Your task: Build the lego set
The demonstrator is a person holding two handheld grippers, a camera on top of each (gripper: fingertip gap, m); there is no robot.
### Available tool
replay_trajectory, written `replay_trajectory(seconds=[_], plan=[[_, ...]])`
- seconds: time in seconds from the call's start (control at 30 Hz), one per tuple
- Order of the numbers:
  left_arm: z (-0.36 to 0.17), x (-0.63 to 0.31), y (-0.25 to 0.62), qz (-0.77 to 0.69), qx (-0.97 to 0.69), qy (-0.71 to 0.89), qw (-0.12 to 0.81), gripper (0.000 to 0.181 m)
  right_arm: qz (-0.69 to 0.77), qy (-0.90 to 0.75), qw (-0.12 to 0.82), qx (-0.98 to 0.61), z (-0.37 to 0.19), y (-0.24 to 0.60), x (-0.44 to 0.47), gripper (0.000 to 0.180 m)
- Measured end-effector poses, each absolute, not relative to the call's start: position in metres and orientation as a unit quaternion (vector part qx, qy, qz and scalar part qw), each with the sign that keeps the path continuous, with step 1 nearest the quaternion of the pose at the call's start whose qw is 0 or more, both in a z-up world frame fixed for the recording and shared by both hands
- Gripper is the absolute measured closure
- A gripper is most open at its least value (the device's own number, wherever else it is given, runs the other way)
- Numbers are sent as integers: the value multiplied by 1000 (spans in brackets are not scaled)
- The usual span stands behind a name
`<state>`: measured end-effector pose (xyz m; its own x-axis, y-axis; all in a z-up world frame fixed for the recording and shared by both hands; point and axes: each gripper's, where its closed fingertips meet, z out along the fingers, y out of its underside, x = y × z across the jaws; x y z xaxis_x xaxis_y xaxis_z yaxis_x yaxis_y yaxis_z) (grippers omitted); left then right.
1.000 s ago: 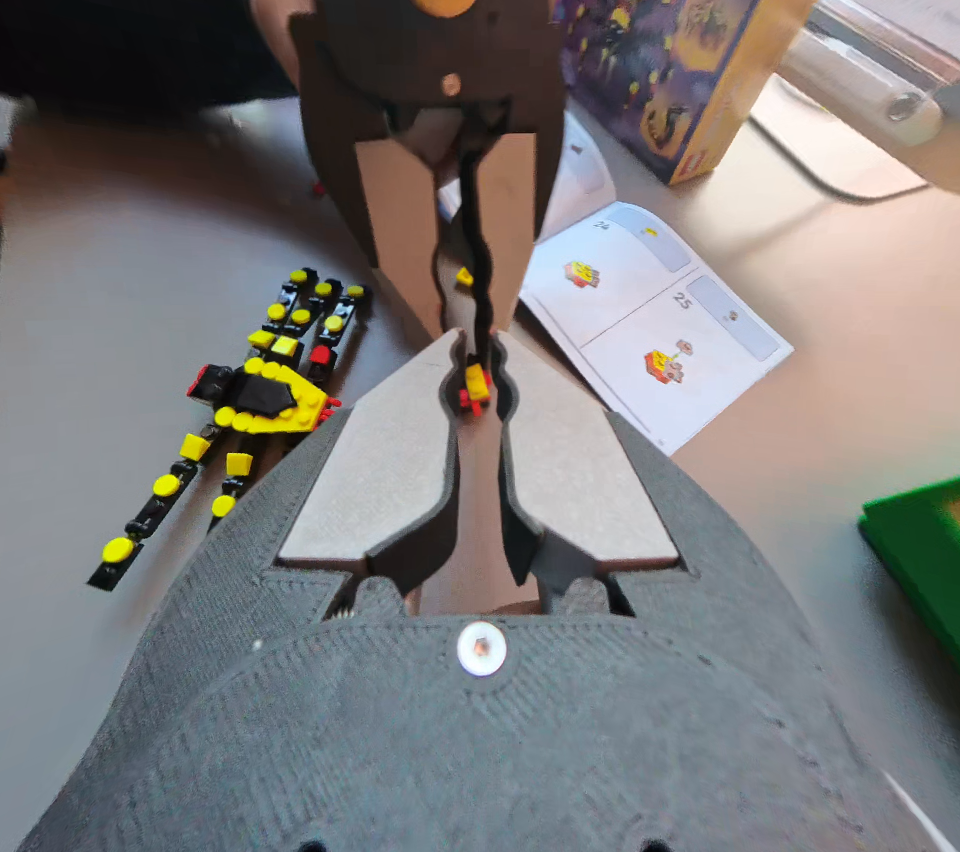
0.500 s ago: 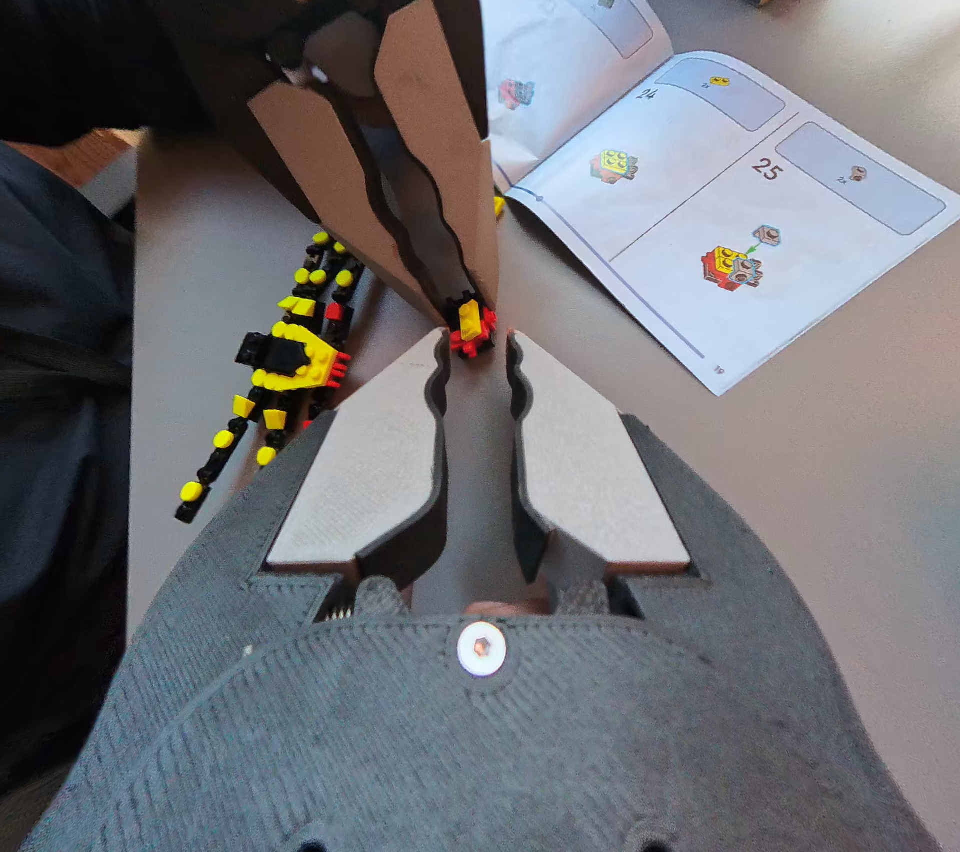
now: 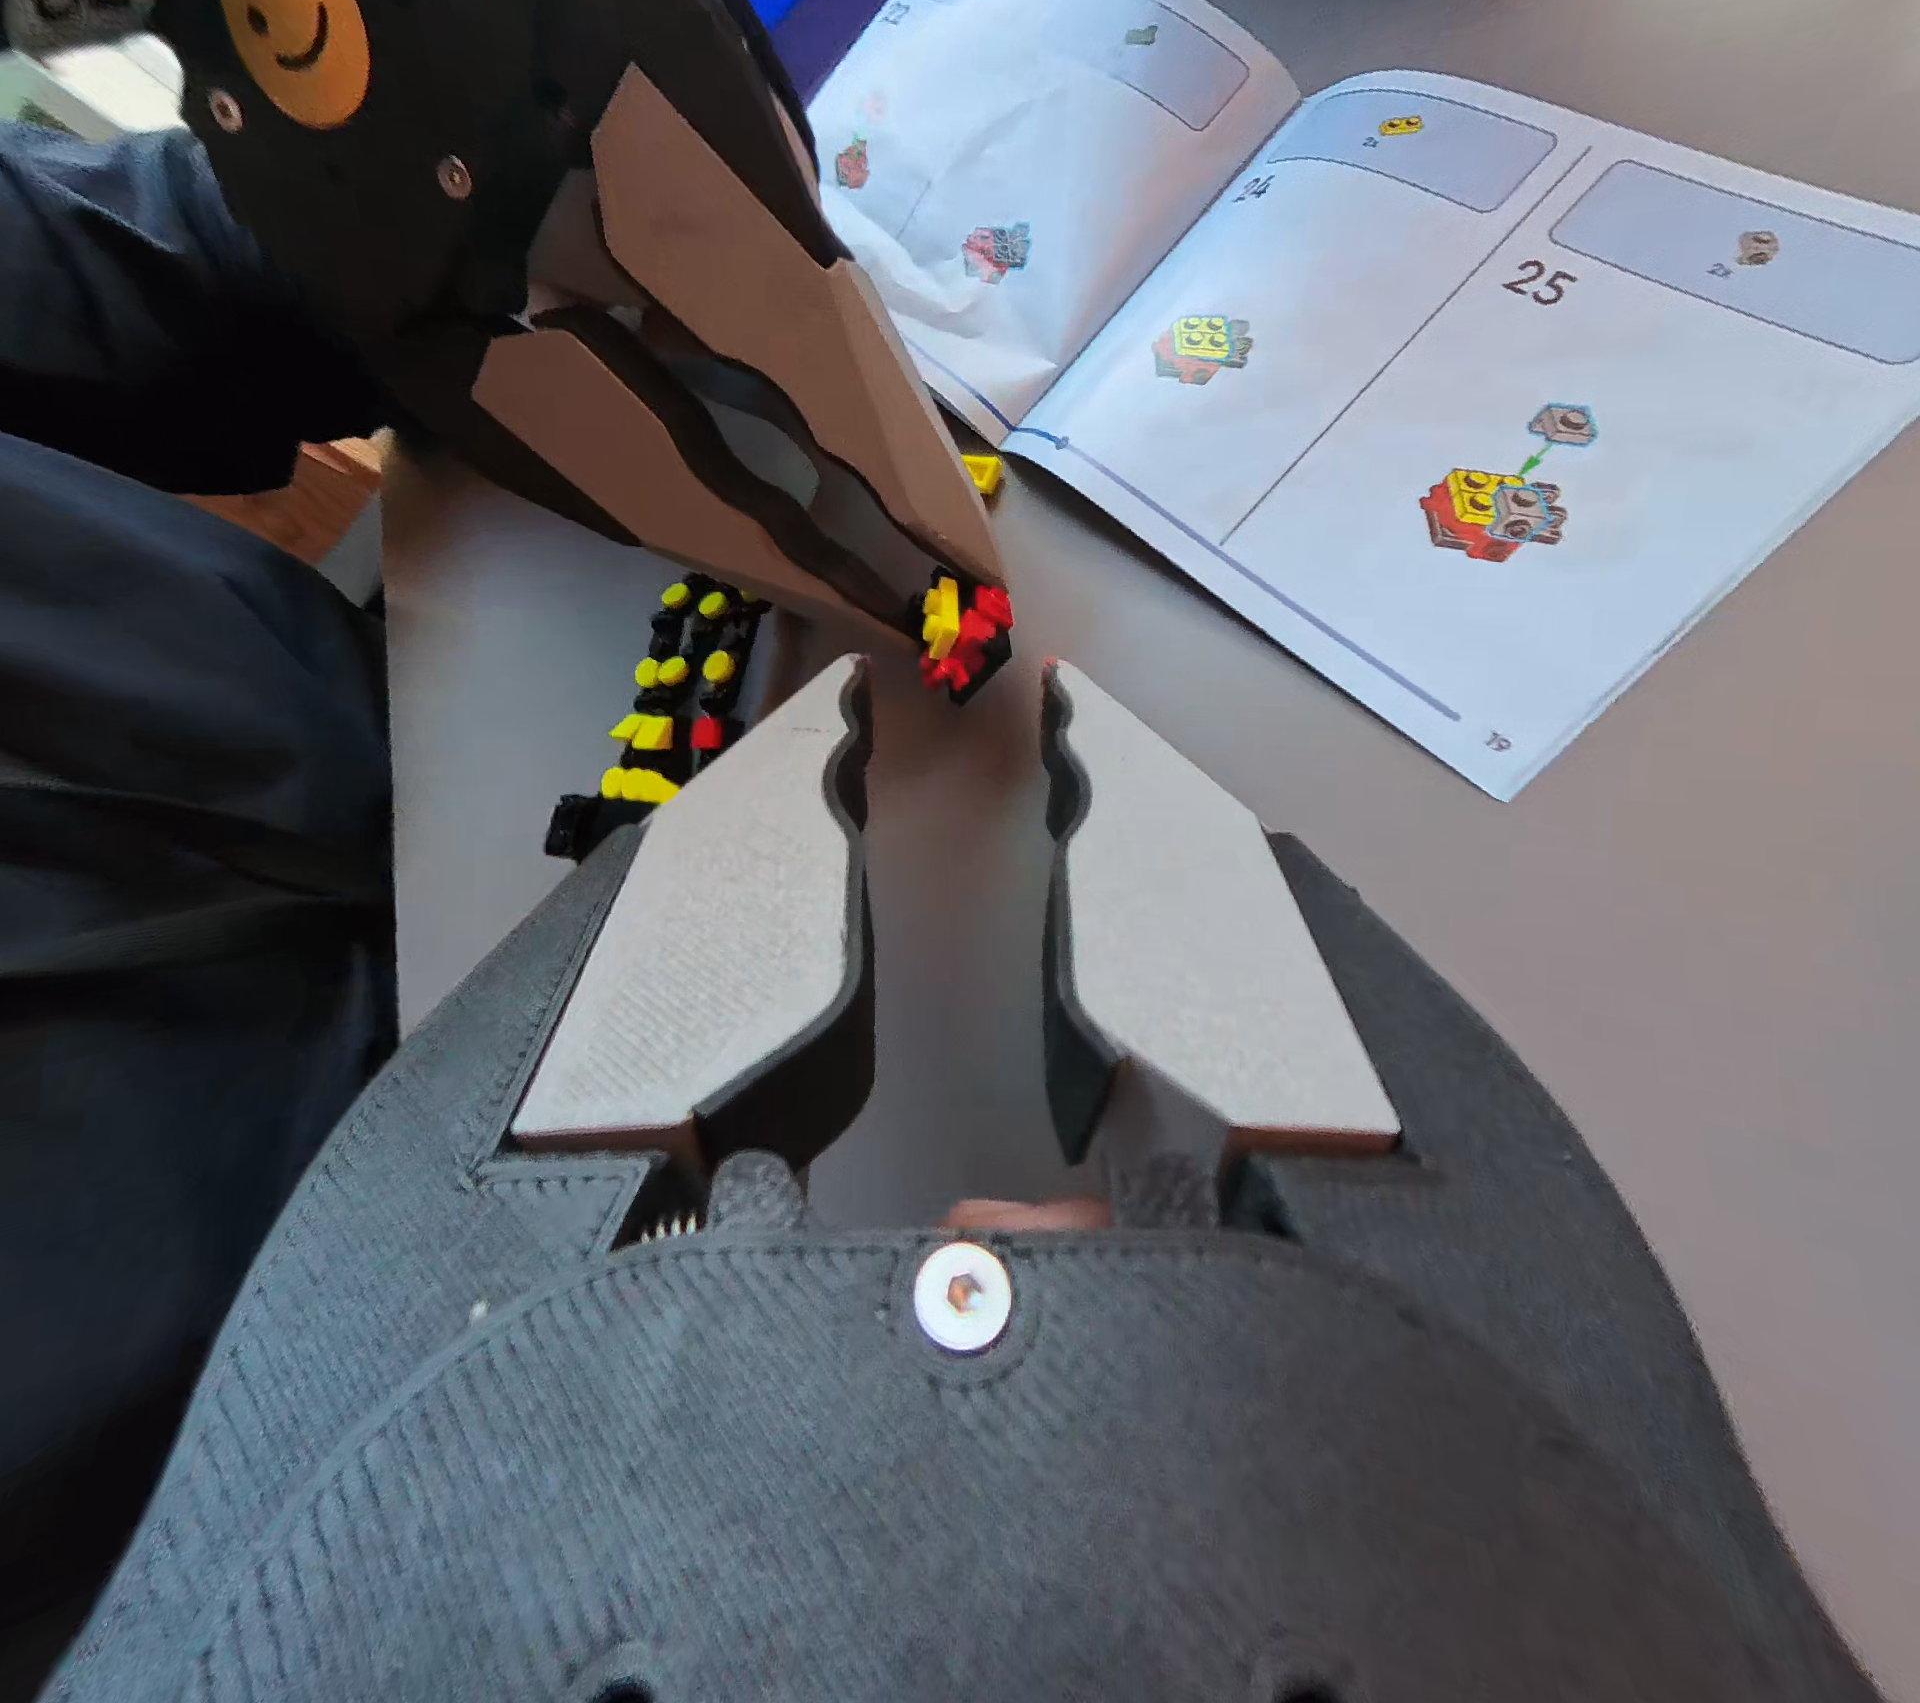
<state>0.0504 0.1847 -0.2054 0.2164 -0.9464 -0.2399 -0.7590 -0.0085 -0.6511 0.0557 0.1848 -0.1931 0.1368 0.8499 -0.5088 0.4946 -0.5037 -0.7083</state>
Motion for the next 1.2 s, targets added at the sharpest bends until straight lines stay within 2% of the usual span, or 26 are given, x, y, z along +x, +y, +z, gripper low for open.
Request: replay_trajectory(seconds=[0.03, 0.17, 0.53, 0.7, 0.83, 1.03, 1.2], plan=[[-206, 49, 185, -128, -696, 613, 351, 167, 478, -453, 185, -730, -192, 184, 54, 150], [-207, 46, 186, -97, -690, 620, 360, 168, 501, -420, 161, -739, -193, 188, 53, 151], [-194, 49, 188, -62, -679, 615, 396, 167, 505, -408, 176, -740, -189, 191, 47, 148], [-189, 52, 189, -51, -676, 611, 409, 167, 516, -401, 177, -736, -185, 190, 45, 153], [-186, 52, 191, -43, -677, 606, 415, 167, 532, -397, 179, -726, -179, 189, 44, 164], [-179, 52, 194, -14, -661, 608, 440, 167, 555, -383, 180, -716, -172, 190, 43, 166], [-169, 53, 200, 28, -639, 597, 485, 168, 562, -378, 217, -703, -161, 195, 43, 166]])
